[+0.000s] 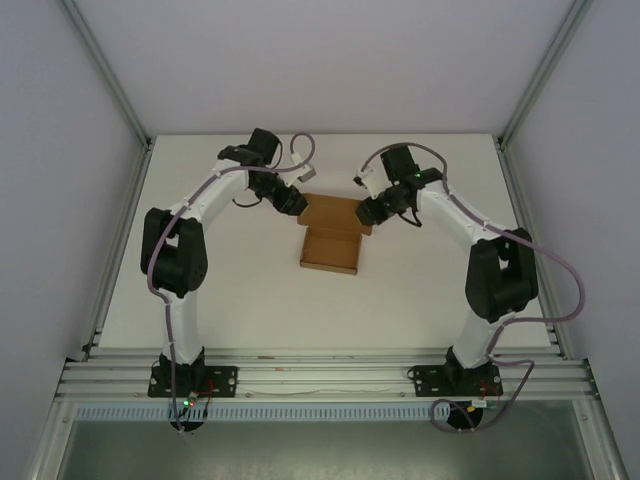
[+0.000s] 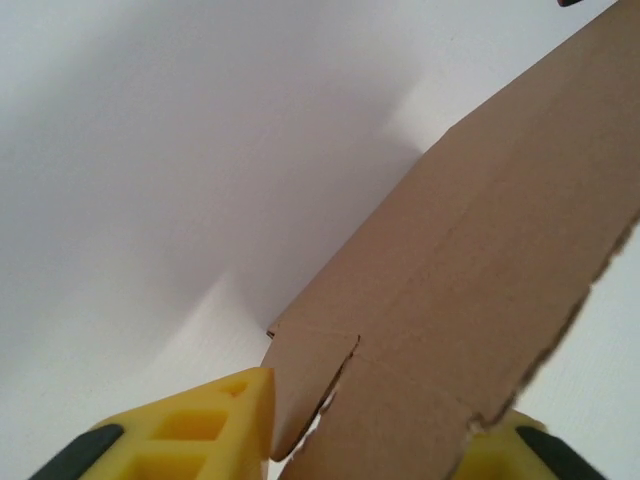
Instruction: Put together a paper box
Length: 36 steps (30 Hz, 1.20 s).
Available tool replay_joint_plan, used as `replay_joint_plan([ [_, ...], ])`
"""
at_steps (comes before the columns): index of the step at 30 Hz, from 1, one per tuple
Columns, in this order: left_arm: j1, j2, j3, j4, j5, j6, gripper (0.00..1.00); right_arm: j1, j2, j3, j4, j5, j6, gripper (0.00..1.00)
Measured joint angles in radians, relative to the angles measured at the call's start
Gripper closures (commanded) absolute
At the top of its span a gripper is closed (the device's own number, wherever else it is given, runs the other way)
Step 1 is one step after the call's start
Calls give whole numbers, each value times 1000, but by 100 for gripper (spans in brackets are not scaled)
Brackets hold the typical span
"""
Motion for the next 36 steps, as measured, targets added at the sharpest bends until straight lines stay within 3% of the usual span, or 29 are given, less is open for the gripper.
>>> replay_joint_plan([
  [4,-8,0,0,2,-7,-9,99,0,25,43,-39,0,-8,90],
  [11,-16,-23,-63,121,-58,-114,100,0,35,70,-55,12,7,92],
  [17,-58,-93,-139,230,-183,-311,100,7,34,70,-1,55,161,94],
  [22,-99,-149,-198,322,-317,-510,100,66,24,50,121,240,391,90],
  [27,-109,-156,-248,411,-384,-690,100,138,11,11,218,444,623,91],
  [36,-128,-156,-290,569,-418,-914,100,174,11,-42,351,605,823,92],
])
